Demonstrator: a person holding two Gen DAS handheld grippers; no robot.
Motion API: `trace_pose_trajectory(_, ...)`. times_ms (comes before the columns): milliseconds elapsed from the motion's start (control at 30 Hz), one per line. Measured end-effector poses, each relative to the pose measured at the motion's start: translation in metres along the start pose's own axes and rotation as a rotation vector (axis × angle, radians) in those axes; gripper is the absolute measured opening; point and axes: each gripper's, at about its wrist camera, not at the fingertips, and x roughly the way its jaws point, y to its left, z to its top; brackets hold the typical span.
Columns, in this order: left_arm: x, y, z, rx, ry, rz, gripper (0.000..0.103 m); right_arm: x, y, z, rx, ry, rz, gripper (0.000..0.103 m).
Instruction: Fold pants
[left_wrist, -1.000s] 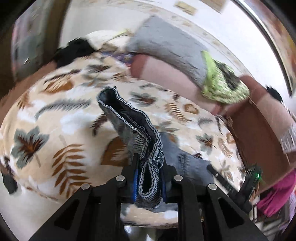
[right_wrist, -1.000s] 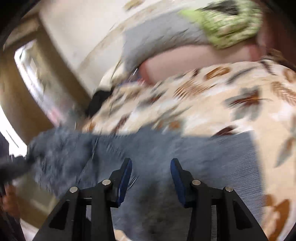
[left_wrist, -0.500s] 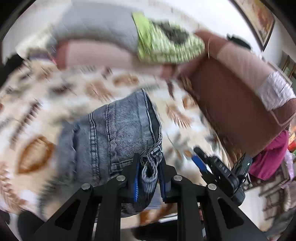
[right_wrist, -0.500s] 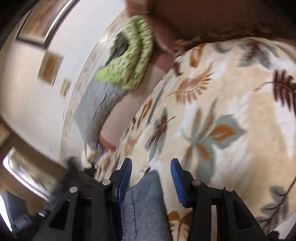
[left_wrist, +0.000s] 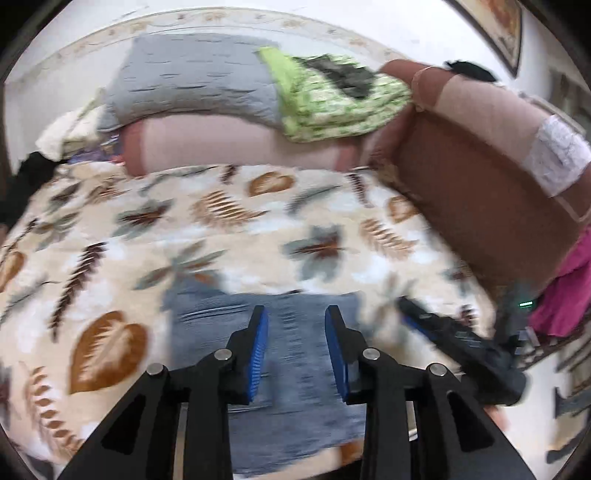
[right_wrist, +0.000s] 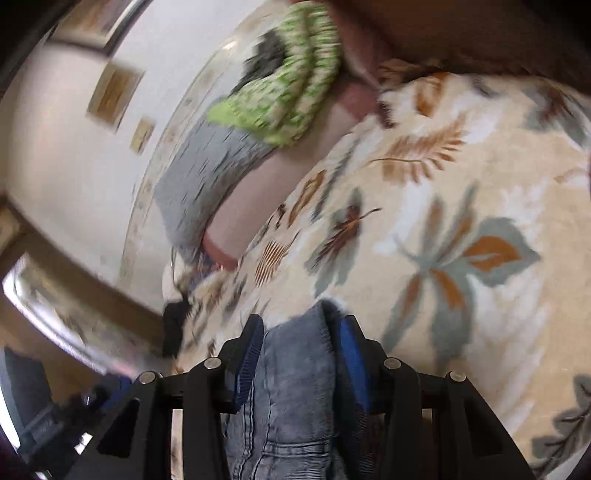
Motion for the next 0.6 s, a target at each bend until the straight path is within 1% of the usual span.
trace_pose_trajectory(67, 0.012, 0.015, -0.005, -0.005, 0.037, 0.056, 0.032, 0.008, 0.019, -0.007, -0.079, 0.017, 0.006, 0.047)
trace_pose_trajectory(100, 0.022, 0.025, -0.008, -0.013, 0.071, 0.09, 0.032, 0.015, 0.027, -0.01, -0.104, 0.035, 0.014, 0.047)
trace_pose_trajectory(133, 0.029, 0.031, -0.009, -0.019, 0.091, 0.106, 0.032, 0.019, 0.031, -0.013, -0.112, 0.047, 0.016, 0.047)
trace_pose_trajectory(200, 0.045, 0.045, -0.007, -0.027, 0.117, 0.125, 0.032, 0.033, 0.04, -0.02, -0.133, 0.076, -0.001, 0.047)
trace_pose_trajectory(300, 0.068, 0.06, 0.0, -0.056, 0.149, 0.159, 0.032, 0.049, 0.046, -0.022, -0.139, 0.096, -0.02, 0.047)
trace_pose_trajectory(367, 0.082, 0.066, 0.005, -0.068, 0.16, 0.162, 0.032, 0.059, 0.049, -0.022, -0.15, 0.098, -0.041, 0.047)
trace_pose_trajectory(433, 0.097, 0.066, 0.008, -0.054, 0.17, 0.16, 0.032, 0.071, 0.051, -0.02, -0.163, 0.119, -0.059, 0.047)
trace_pose_trajectory(533, 0.117, 0.066, 0.01, -0.046, 0.2, 0.165, 0.032, 0.097, 0.049, -0.018, -0.177, 0.191, -0.12, 0.048)
trace_pose_trajectory(567, 0.125, 0.067, 0.01, -0.048, 0.218, 0.169, 0.032, 0.108, 0.046, -0.018, -0.189, 0.219, -0.167, 0.048)
trace_pose_trajectory(600, 0.138, 0.071, 0.009, -0.057, 0.247, 0.189, 0.032, 0.113, 0.044, -0.018, -0.196, 0.231, -0.205, 0.048)
